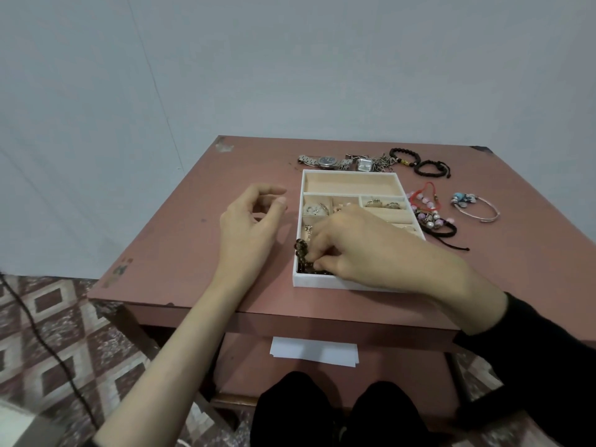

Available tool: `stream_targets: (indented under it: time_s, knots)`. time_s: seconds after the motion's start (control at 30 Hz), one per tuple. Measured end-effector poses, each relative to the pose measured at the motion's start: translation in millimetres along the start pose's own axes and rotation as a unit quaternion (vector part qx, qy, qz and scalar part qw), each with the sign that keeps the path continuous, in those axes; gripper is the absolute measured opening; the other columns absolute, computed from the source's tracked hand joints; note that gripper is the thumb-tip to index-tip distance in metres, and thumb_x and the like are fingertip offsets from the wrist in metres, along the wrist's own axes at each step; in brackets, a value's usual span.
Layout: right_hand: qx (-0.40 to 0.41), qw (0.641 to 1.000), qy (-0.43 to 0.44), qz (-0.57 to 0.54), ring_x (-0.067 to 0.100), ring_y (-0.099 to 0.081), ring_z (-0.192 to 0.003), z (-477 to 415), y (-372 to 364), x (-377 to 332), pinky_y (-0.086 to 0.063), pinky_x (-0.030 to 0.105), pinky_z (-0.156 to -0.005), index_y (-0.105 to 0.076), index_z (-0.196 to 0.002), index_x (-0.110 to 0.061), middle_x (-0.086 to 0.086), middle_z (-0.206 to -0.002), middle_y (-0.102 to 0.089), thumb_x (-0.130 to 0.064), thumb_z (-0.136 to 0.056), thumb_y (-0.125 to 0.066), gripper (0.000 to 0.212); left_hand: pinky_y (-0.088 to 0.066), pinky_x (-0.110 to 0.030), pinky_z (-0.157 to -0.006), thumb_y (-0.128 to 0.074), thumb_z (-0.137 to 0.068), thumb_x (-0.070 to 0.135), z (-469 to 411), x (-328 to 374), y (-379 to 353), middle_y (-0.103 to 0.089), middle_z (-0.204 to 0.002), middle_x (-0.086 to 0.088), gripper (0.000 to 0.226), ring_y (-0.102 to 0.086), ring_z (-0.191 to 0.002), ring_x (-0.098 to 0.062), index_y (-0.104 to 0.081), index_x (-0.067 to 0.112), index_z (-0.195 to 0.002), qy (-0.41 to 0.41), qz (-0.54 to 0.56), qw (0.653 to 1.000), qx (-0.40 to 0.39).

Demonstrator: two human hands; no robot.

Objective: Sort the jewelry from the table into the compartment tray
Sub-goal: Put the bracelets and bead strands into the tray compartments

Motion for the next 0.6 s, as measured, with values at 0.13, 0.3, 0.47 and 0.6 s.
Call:
stream_targets:
  time_s: [0.13,0.3,0.47,0.6]
  knots:
    - [-0.006,1.000,-0.009,-0.014,-0.018,-0.043,-0.073,-1,5,4,-0.032,0.003,-0.063,-0.076,-0.081,-0.011,-0.015,-0.067,-0.048,-0.005,-0.077,-0.068,0.011,-0.040,-0.009,-0.058,-0.059,-0.087,0.018,0,-1,-2,-0.068,-0.080,0.004,0.011,-0.058,-0.072,-0.008,-0.067,0.024,-0.092,0.003,0.002,1.000,-0.005]
    - [0.045,0.998,-0.017,-0.048,-0.007,-0.049,-0.066,0,17,10,-0.036,0.007,-0.065,-0.070,-0.096,-0.021,-0.011,-0.081,-0.061,-0.019,-0.080,-0.069,0.016,-0.043,-0.013,-0.061,-0.059,-0.087,0.018,-1,-2,-2,-0.067,-0.078,0.005,0.011,-0.058,-0.070,-0.006,-0.067,0.024,-0.092,-0.001,-0.002,1.000,-0.008]
    - [0.053,0.997,0.044,-0.029,0.007,-0.056,-0.098,-2,3,3,-0.041,0.026,-0.089,-0.069,-0.105,-0.023,-0.008,-0.101,-0.067,-0.028,-0.082,-0.067,0.024,-0.045,-0.014,-0.061,-0.059,-0.087,0.017,-2,-3,-1,-0.067,-0.079,0.004,0.011,-0.061,-0.072,-0.008,-0.067,0.023,-0.092,-0.005,-0.001,1.000,-0.005]
    - [0.088,0.994,0.057,-0.041,-0.001,-0.048,-0.078,3,5,6,-0.042,0.025,-0.074,-0.073,-0.079,-0.016,-0.010,-0.084,-0.066,-0.026,-0.078,-0.066,0.012,-0.041,-0.009,-0.060,-0.059,-0.087,0.017,-2,-2,-2,-0.067,-0.077,0.007,0.011,-0.058,-0.070,-0.002,-0.067,0.024,-0.091,-0.008,-0.007,1.000,-0.007]
Point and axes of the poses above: each hand's wrist, its own z-axis away from the middle knuckle, its own y-axis out of the back of the hand, x = y × z, the point moved 7 cm from there along -z, towards the middle knuckle
